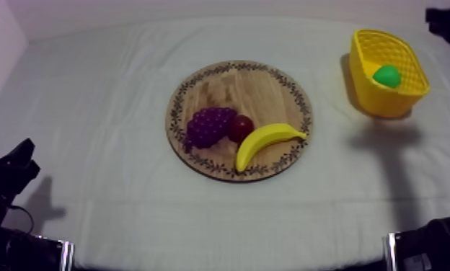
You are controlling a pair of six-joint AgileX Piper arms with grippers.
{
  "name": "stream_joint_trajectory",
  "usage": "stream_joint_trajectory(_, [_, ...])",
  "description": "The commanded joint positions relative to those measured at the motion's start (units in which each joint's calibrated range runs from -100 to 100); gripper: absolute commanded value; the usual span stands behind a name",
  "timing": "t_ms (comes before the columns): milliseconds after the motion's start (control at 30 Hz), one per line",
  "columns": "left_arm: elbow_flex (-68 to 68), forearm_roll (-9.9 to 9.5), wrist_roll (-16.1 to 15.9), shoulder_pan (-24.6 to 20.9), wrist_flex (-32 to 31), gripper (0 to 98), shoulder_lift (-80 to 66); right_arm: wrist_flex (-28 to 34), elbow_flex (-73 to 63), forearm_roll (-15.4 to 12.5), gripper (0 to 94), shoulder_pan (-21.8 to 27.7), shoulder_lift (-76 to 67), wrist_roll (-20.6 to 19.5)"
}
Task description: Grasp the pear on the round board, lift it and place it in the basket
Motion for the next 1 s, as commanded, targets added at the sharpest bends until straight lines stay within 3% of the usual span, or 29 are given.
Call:
stream_joint_trajectory(0, [-0.02, 0.01, 0.0, 0.0, 0.0, 0.1, 0.02, -2.84, 18.22, -0.43, 0.9, -0.64, -20.36, 0.3])
stream_joint_trajectory(167, [-0.02, 0.01, 0.0, 0.0, 0.0, 0.1, 0.02, -2.57, 29.8, -0.9, 0.4, -1.86, -33.76, -1.24])
stream_joint_trajectory(433, [-0.02, 0.01, -0.01, 0.0, 0.0, 0.1, 0.02, -3.07, 45.05, -4.52, 0.3, -1.58, -46.91, -0.73])
stream_joint_trajectory(700, [-0.02, 0.01, 0.04, 0.0, 0.0, 0.1, 0.02, -4.81, 50.97, -2.85, 0.3, -1.07, -50.78, -4.53])
stream_joint_trajectory(800, [-0.02, 0.01, 0.03, 0.0, 0.0, 0.1, 0.02, -9.46, 52.36, -1.86, 0.3, -0.85, -50.94, -1.9])
stream_joint_trajectory(967, [-0.02, 0.01, 0.03, 0.0, 0.0, 0.1, 0.02, -10.42, 52.96, -1.35, 0.3, -0.8, -51.01, 6.27])
